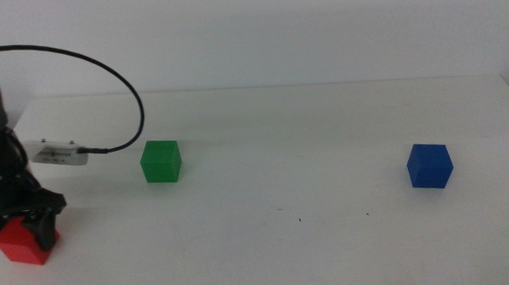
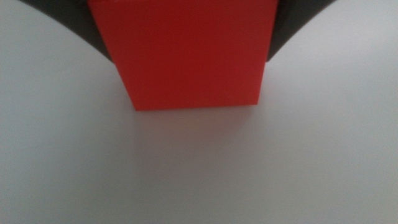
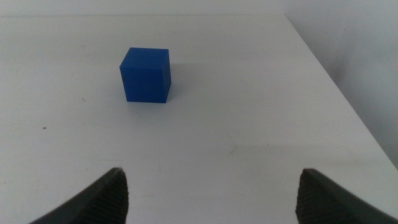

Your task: Stack red cubes first, then green, then blue cubes in a specific spot.

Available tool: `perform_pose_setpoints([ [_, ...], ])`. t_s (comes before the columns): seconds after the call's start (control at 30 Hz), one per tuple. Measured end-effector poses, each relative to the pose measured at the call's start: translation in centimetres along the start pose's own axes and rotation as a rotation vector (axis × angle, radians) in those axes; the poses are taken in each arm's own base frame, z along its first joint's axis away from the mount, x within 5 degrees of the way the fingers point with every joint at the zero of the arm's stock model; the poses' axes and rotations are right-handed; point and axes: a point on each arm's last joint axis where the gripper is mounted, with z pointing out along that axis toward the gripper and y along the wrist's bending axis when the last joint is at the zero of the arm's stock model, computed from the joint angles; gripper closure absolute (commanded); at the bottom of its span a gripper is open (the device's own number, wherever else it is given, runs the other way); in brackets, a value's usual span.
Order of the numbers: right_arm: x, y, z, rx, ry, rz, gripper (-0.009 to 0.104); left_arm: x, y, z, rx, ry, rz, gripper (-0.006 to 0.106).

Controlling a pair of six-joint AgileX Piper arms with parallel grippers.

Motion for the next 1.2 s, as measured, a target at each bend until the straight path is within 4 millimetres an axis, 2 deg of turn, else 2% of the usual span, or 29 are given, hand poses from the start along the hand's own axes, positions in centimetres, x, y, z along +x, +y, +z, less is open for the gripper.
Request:
perform_pose_setpoints([
  [0.13, 0.0, 0.0, 0.0, 0.000, 0.000, 0.000, 0.024, -0.4, -2.3, -0.9, -0.014, 0.002, 0.001, 0.091],
  [0.3, 0.0, 0.0, 0.0, 0.000, 0.000, 0.000, 0.024, -1.1, -7.0, -3.7, -0.048, -0.074, -0.045, 0.091],
  [0.43, 0.0, 0.0, 0.0, 0.000, 0.000, 0.000, 0.024, -2.3, -11.5, -5.9, -0.052, -0.157, -0.159, 0.091],
  [0.57, 0.0, 0.0, 0.0, 0.000, 0.000, 0.000, 0.024, -2.9, -17.0, -6.8, -0.044, -0.206, -0.238, 0.091],
  [0.8, 0.0, 0.0, 0.0, 0.000, 0.000, 0.000, 0.024, -2.6, -24.7, -7.3, -0.022, -0.239, -0.191, 0.091],
  [1.0, 0.0, 0.0, 0.0, 0.000, 0.000, 0.000, 0.024, -4.5, -29.2, -6.4, -0.010, -0.258, -0.115, 0.091],
  [1.2, 0.0, 0.0, 0.0, 0.000, 0.000, 0.000, 0.024, -5.7, -32.4, -5.0, -0.003, -0.259, -0.092, 0.091],
])
